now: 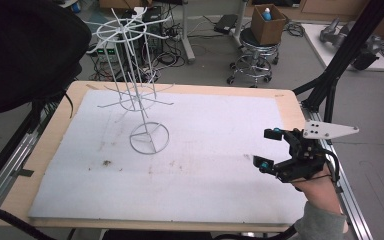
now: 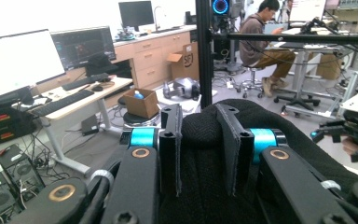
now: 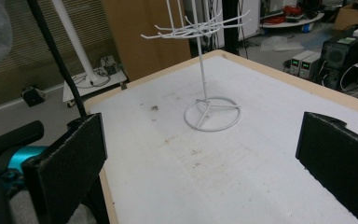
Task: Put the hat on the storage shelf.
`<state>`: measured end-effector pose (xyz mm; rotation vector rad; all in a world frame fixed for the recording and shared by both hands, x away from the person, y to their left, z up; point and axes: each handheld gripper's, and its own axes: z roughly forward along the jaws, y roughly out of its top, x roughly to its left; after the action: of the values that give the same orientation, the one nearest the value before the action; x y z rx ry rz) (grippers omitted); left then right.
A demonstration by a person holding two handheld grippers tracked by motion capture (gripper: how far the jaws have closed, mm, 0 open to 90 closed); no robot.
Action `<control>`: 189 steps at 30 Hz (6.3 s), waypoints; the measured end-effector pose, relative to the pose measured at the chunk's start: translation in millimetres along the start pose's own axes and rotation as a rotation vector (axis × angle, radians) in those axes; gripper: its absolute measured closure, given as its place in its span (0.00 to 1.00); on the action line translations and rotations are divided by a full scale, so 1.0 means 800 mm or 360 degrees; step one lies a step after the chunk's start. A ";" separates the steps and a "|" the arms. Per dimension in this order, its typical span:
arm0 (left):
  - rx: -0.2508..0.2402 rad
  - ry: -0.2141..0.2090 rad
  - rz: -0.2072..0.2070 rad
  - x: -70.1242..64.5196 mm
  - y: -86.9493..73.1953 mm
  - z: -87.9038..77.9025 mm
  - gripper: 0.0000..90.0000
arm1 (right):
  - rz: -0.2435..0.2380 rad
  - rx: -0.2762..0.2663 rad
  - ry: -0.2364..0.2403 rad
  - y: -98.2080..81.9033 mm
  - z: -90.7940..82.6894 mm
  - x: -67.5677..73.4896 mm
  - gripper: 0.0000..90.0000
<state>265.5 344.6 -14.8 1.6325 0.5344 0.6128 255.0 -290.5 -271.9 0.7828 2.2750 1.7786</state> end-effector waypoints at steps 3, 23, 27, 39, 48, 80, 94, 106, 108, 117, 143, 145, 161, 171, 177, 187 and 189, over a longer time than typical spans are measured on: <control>-0.0007 0.0007 -0.0009 0.000 0.000 0.005 0.80 | -0.0002 0.0000 -0.0003 0.000 0.000 0.000 0.01; 0.0090 0.0030 0.0049 -0.008 -0.008 0.024 0.79 | -0.0015 0.0008 0.0010 0.000 0.003 0.001 0.01; 0.0077 0.0008 0.0012 -0.008 -0.017 0.024 0.79 | -0.0016 0.0008 0.0013 0.001 0.003 0.002 0.01; 0.0073 -0.0011 -0.0064 0.002 -0.061 0.025 0.79 | -0.0020 0.0042 0.0022 0.001 0.011 0.003 0.01; 0.0061 -0.0032 -0.0111 0.005 -0.092 0.027 0.79 | -0.0026 0.0065 0.0030 0.002 0.016 0.006 0.01; 0.0174 -0.0183 -0.0137 0.013 -0.170 0.046 0.77 | -0.0044 0.0103 0.0049 0.003 0.027 0.010 0.01; 0.0217 -0.0214 -0.0136 0.012 -0.176 0.052 0.75 | -0.0044 0.0115 0.0052 0.003 0.030 0.011 0.01; 0.0235 -0.0302 -0.0201 0.013 -0.177 0.053 0.47 | -0.0043 0.0116 0.0054 0.003 0.031 0.011 0.01; 0.0243 -0.0320 -0.0200 0.013 -0.177 0.053 0.41 | -0.0047 0.0111 0.0052 0.003 0.031 0.011 0.01; 0.0242 -0.0291 -0.0180 0.006 -0.178 0.042 0.10 | -0.0046 0.0112 0.0049 0.003 0.031 0.011 0.01; 0.0160 -0.0316 -0.0226 -0.051 -0.262 0.018 0.08 | -0.0025 -0.0004 -0.0073 0.006 0.013 0.009 0.01; 0.0165 -0.0308 -0.0229 -0.053 -0.269 0.017 0.08 | -0.0025 -0.0005 -0.0085 0.006 0.013 0.009 0.01; 0.0208 -0.0352 -0.0220 -0.065 -0.296 0.022 0.08 | -0.0046 -0.0013 -0.0173 0.007 0.011 0.011 0.01; 0.0226 -0.0331 -0.0202 -0.073 -0.298 0.024 0.08 | -0.0050 -0.0014 -0.0225 0.008 0.015 0.012 0.01; 0.0224 -0.0349 -0.0206 -0.073 -0.300 0.027 0.08 | -0.0046 -0.0020 -0.0262 0.008 0.016 0.015 0.01; 0.0226 -0.0360 -0.0198 -0.073 -0.299 0.033 0.08 | -0.0039 -0.0009 -0.0285 0.005 0.014 0.020 0.01; 0.0224 -0.0357 -0.0200 -0.073 -0.299 0.034 0.08 | -0.0038 -0.0006 -0.0286 0.004 0.014 0.020 0.01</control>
<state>238.8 320.1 -260.3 1.7588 0.5191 0.2993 247.2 -272.8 -268.8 0.8731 2.1557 1.6308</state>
